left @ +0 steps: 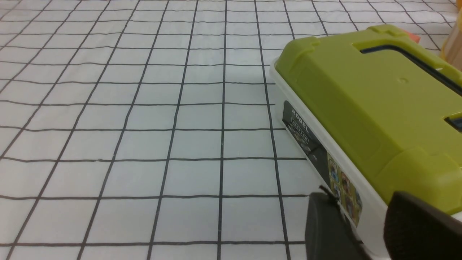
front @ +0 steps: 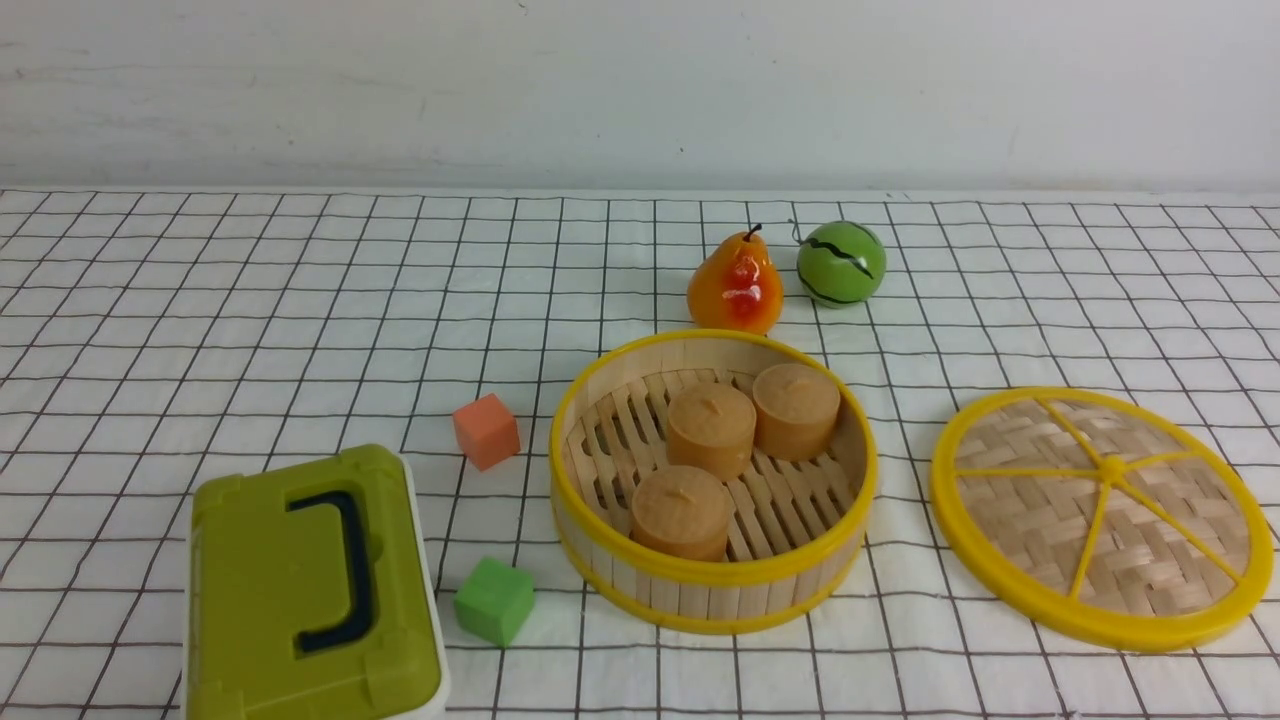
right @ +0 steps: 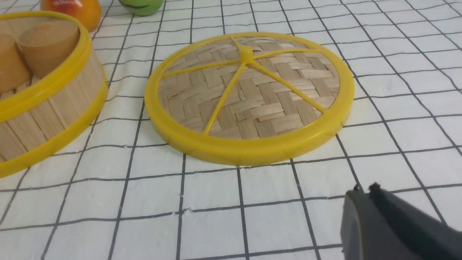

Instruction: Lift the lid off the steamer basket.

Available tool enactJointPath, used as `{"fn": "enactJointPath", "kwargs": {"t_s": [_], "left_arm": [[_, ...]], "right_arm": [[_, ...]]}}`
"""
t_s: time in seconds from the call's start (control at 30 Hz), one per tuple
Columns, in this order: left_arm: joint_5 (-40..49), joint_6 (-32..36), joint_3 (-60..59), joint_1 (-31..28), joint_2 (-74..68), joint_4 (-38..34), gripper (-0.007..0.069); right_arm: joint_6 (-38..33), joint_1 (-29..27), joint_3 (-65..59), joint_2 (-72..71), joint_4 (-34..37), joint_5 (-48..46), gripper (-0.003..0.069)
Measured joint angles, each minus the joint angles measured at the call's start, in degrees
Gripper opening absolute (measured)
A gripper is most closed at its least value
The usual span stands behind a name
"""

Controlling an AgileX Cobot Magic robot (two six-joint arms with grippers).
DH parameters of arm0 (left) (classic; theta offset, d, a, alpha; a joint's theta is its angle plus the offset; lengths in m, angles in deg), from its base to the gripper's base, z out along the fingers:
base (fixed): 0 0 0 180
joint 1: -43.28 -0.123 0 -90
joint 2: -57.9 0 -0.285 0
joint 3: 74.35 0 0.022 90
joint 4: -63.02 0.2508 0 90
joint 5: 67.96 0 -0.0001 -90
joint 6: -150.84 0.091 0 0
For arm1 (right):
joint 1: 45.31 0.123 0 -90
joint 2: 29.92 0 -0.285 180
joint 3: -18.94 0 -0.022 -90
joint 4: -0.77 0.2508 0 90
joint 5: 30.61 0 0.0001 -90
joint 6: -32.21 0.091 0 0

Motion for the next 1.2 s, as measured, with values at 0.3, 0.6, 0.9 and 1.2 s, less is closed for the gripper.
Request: {"fn": "enactJointPath", "kwargs": {"t_s": [0.3, 0.6, 0.9, 1.2], "left_arm": [[0.00, 0.00, 0.00, 0.00, 0.00, 0.00, 0.0239], [0.00, 0.00, 0.00, 0.00, 0.00, 0.00, 0.0239], [0.00, 0.00, 0.00, 0.00, 0.00, 0.00, 0.0239], [0.00, 0.00, 0.00, 0.00, 0.00, 0.00, 0.0239]], "right_arm": [[0.00, 0.00, 0.00, 0.00, 0.00, 0.00, 0.0038], [0.00, 0.00, 0.00, 0.00, 0.00, 0.00, 0.0049], [0.00, 0.00, 0.00, 0.00, 0.00, 0.00, 0.0062], [0.00, 0.00, 0.00, 0.00, 0.00, 0.00, 0.0074]]}}
